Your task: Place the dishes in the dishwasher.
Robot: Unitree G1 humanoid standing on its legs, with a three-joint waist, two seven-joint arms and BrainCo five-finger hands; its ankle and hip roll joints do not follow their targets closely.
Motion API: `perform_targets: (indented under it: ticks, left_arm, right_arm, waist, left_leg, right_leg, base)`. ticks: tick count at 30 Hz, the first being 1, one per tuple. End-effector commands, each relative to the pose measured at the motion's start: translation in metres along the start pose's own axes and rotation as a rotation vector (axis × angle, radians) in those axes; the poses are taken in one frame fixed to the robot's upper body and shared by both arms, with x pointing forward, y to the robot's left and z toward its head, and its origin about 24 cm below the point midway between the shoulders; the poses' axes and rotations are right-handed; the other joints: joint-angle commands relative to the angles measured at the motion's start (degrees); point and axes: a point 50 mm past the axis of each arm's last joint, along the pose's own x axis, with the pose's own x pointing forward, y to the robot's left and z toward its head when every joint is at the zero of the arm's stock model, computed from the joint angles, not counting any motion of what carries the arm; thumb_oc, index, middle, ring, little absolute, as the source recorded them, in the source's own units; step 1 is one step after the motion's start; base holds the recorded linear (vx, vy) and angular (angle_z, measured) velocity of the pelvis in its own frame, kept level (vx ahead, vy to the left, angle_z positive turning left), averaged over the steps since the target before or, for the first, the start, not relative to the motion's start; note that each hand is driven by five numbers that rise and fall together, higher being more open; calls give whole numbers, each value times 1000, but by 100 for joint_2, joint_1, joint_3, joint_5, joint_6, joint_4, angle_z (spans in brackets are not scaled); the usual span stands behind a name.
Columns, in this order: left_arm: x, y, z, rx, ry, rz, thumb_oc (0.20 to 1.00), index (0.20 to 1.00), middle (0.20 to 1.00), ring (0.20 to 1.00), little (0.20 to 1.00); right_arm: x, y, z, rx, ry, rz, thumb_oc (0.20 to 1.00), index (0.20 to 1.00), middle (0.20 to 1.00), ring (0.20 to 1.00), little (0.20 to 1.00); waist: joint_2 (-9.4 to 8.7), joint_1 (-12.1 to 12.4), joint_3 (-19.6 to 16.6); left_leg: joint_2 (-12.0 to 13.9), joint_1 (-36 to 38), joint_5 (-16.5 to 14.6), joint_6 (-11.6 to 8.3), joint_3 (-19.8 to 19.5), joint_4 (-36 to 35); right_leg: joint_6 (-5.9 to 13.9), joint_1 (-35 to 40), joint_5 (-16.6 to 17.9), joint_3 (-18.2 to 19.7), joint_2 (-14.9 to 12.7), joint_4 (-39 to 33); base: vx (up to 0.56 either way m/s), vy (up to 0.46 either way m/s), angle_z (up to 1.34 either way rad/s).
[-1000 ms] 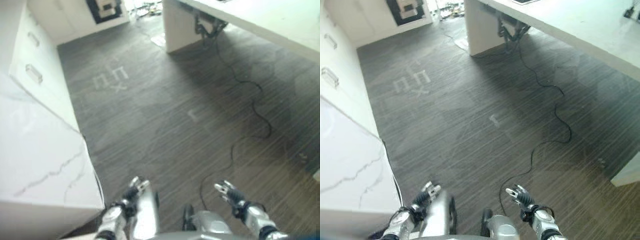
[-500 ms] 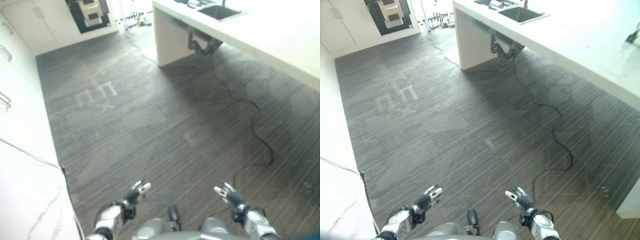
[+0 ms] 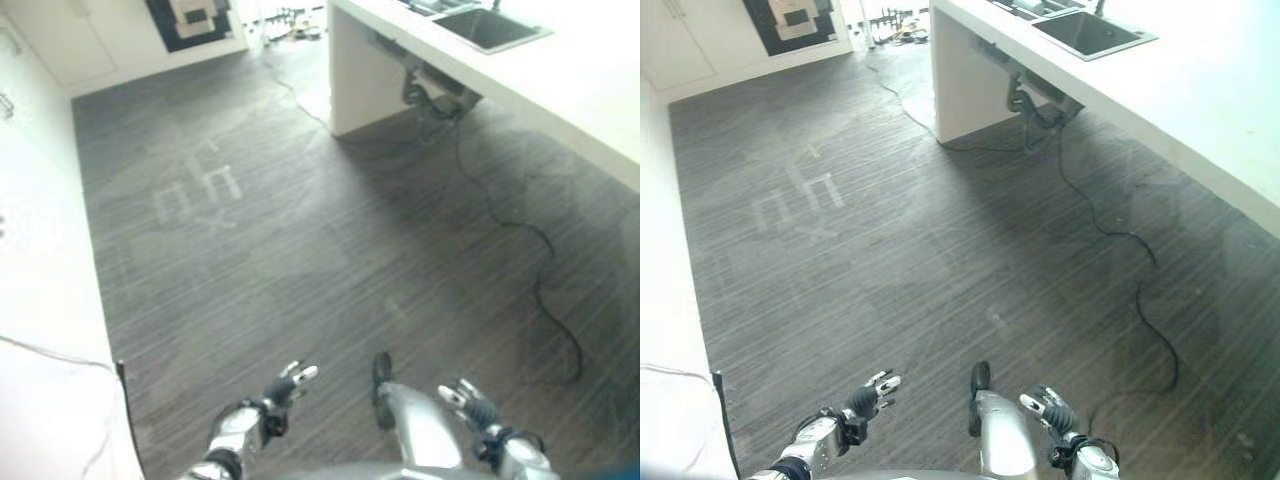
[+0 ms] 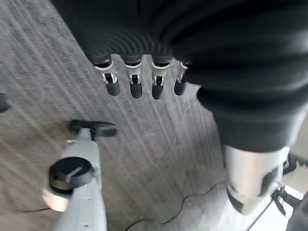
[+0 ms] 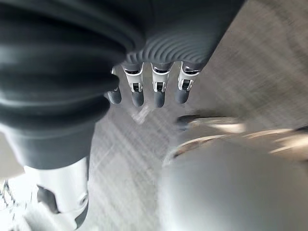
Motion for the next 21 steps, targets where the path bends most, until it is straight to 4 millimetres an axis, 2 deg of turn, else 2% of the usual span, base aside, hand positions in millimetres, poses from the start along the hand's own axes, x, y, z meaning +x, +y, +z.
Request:
perform_targets:
  ticks: [1, 2, 3, 4, 5, 6, 7, 8, 10, 12, 13, 14, 15, 17, 18, 20, 21]
  left_arm:
    - [-1, 7, 19, 45, -68, -1, 1000, 1000, 1000, 1000, 1000]
    - [-1, 6, 18, 41, -68, -3, 1000, 1000, 1000, 1000, 1000]
    - [-1, 5, 18, 38, -72, -9, 1000, 1000, 1000, 1000, 1000]
    - [-2, 4, 17, 20, -85, -21, 1000, 1000, 1000, 1000, 1000]
    - [-1, 3, 17, 10, -91, -24, 1000, 1000, 1000, 1000, 1000]
    - [-1, 2, 18, 3, -96, -28, 1000, 1000, 1000, 1000, 1000]
    - [-1, 2, 19, 1, -100, -32, 1000, 1000, 1000, 1000, 1000]
    - [-2, 2, 19, -2, -104, -38, 1000, 1000, 1000, 1000, 1000]
    - [-2, 3, 19, -6, -106, -46, 1000, 1000, 1000, 1000, 1000]
    - [-3, 4, 17, -26, -102, -44, 1000, 1000, 1000, 1000, 1000]
    - [-3, 4, 14, -27, -96, -49, 1000, 1000, 1000, 1000, 1000]
    - [-3, 4, 13, -27, -94, -52, 1000, 1000, 1000, 1000, 1000]
    - [-4, 5, 12, -30, -94, -53, 1000, 1000, 1000, 1000, 1000]
    - [-5, 5, 11, -32, -96, -55, 1000, 1000, 1000, 1000, 1000]
    - [-4, 5, 13, -25, -100, -52, 1000, 1000, 1000, 1000, 1000]
    - [-4, 6, 13, -14, -91, -38, 1000, 1000, 1000, 1000, 1000]
    - [-4, 7, 14, -1, -86, -37, 1000, 1000, 1000, 1000, 1000]
  right_arm:
    - [11, 10, 27, -29, -83, 45, 1000, 1000, 1000, 1000, 1000]
    - [11, 9, 29, -40, -82, 46, 1000, 1000, 1000, 1000, 1000]
    - [12, 8, 31, -53, -84, 47, 1000, 1000, 1000, 1000, 1000]
    - [12, 6, 35, -79, -89, 48, 1000, 1000, 1000, 1000, 1000]
    - [12, 5, 37, -92, -89, 46, 1000, 1000, 1000, 1000, 1000]
    - [11, 3, 38, -94, -88, 38, 1000, 1000, 1000, 1000, 1000]
    - [11, 1, 38, -88, -89, 33, 1000, 1000, 1000, 1000, 1000]
    - [11, 0, 39, -86, -91, 33, 1000, 1000, 1000, 1000, 1000]
    - [12, 0, 40, -94, -85, 29, 1000, 1000, 1000, 1000, 1000]
    - [12, 1, 36, -91, -69, 23, 1000, 1000, 1000, 1000, 1000]
    - [12, 0, 30, -84, -49, 16, 1000, 1000, 1000, 1000, 1000]
    - [11, 0, 27, -84, -42, 13, 1000, 1000, 1000, 1000, 1000]
    - [10, -2, 24, -87, -34, 10, 1000, 1000, 1000, 1000, 1000]
    - [9, -3, 21, -88, -32, 6, 1000, 1000, 1000, 1000, 1000]
    - [8, -4, 20, -82, -35, 0, 1000, 1000, 1000, 1000, 1000]
    - [6, -6, 17, -70, -29, -12, 1000, 1000, 1000, 1000, 1000]
    - [5, -8, 13, -54, -23, -17, 1000, 1000, 1000, 1000, 1000]
  waist:
    - [-160, -33, -106]
    - [-142, -45, -149]
    - [-103, -52, -190]
    - [-90, -24, -225]
    - [-133, 21, -225]
    - [-212, 126, -189]
    - [-245, 201, -144]
    - [-268, 273, -97]
    - [-319, 364, -28]
    - [-307, 470, 7]
    - [-264, 551, -8]
    - [-240, 590, 2]
    - [-214, 643, 26]
    - [-203, 660, 34]
    - [-203, 648, 13]
    - [-203, 654, -15]
    - [-210, 685, -79]
  left_leg:
    - [518, -427, -539, 199, 326, 5]
    - [584, -388, -489, 89, 355, 228]
    - [700, -406, -181, -104, 376, 622]
    - [853, -643, 356, -361, 407, 1452]
    - [950, -959, 677, -470, 425, 2103]
    - [1076, -1553, 808, -475, 488, 2774]
    - [1108, -1825, 732, -409, 549, 2877]
    - [1174, -1973, 595, -302, 716, 2525]
    - [1347, -2147, 654, -243, 906, 1702]
    - [1329, -2293, 756, -305, 696, 974]
    - [1493, -2400, 1046, -440, 597, 286]
    - [1628, -2487, 1266, -520, 553, 46]
    - [1829, -2626, 1551, -613, 526, -168]
    - [1978, -2686, 1645, -625, 623, -218]
    - [2027, -2581, 1625, -595, 854, -315]
    - [1959, -2494, 1535, -543, 890, -353]
    - [1801, -2467, 1413, -465, 815, -350]
  right_leg:
    - [1127, 59, -826, 180, -385, 639]
    - [1040, 124, -891, 147, -328, 629]
    - [931, 208, -979, 80, -247, 600]
    - [741, 402, -1143, 66, -136, 506]
    - [635, 586, -1202, 82, -86, 406]
    - [552, 857, -1276, 87, -68, 279]
    - [546, 1010, -1320, 88, -67, 226]
    - [577, 1195, -1387, 85, -71, 182]
    - [630, 1537, -1477, 195, -50, 33]
    - [700, 1743, -1514, 365, -9, -95]
    - [757, 1933, -1559, 445, 33, -237]
    - [770, 2027, -1590, 483, 55, -295]
    - [792, 2162, -1630, 513, 52, -378]
    - [815, 2236, -1653, 478, 4, -434]
    - [887, 2329, -1704, 369, -85, -452]
    - [952, 2405, -1814, 331, -177, -354]
    - [998, 2435, -1923, 356, -211, -205]
  base:
    - [329, -246, 7]
    - [204, -188, 5]
    - [241, -251, 12]
    - [246, -280, 4]
    - [278, -312, 5]
    - [229, -230, 3]
    - [254, -144, 9]
    - [272, -18, -40]
    - [318, 83, -62]
    - [364, 162, -39]
    - [450, 224, -57]
    - [477, 263, -68]
    - [356, 223, -65]
    - [279, 250, -59]
    - [287, 333, -39]
    - [334, 367, -22]
    - [360, 375, -15]
